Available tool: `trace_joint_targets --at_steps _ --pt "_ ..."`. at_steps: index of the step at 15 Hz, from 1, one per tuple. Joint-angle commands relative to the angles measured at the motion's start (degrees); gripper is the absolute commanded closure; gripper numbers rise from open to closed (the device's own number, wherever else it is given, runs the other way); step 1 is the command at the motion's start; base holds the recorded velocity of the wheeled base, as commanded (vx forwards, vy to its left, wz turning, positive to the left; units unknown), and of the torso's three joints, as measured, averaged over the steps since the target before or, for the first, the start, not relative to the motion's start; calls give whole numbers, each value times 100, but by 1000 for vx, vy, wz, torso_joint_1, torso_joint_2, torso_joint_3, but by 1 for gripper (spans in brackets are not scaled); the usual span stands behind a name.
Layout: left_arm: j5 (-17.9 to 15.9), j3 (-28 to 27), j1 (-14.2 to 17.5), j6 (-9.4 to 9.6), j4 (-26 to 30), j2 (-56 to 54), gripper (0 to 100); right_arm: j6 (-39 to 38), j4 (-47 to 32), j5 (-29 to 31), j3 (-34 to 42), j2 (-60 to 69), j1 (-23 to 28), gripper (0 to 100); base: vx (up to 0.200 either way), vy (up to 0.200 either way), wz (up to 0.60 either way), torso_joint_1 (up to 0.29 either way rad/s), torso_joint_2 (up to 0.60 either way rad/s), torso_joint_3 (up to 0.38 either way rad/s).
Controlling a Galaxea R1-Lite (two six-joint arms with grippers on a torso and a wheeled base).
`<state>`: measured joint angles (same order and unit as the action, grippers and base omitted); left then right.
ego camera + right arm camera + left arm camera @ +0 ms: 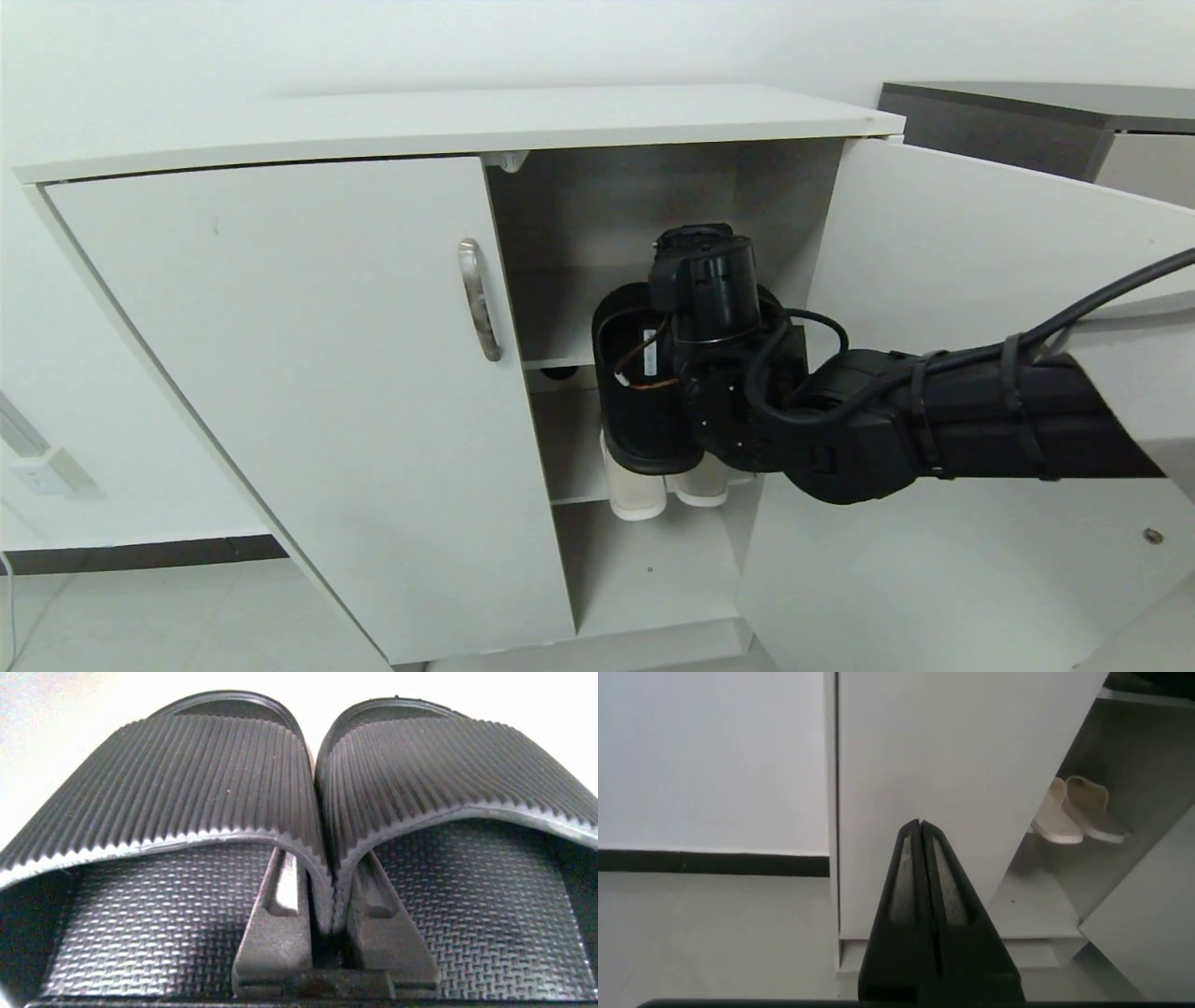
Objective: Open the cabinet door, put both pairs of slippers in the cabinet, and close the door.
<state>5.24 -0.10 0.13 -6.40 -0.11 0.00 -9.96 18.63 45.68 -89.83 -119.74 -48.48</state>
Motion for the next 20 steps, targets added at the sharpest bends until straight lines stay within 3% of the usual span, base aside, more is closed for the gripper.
trace_joint_targets --at_steps 1,11,16,20 --pt "3 1 -5 -2 2 0 100 -24 1 2 54 91 32 100 0 200 0 2 2 2" --pt "3 1 -5 -2 2 0 100 -24 1 -15 247 179 181 100 0 20 0 1 1 1" --pt "12 1 -5 -2 2 0 100 -24 1 -41 247 161 225 100 120 0 0 0 0 3" --pt "12 1 -5 -10 2 0 100 56 -70 -384 -113 3 436 100 0 0 0 0 0 0"
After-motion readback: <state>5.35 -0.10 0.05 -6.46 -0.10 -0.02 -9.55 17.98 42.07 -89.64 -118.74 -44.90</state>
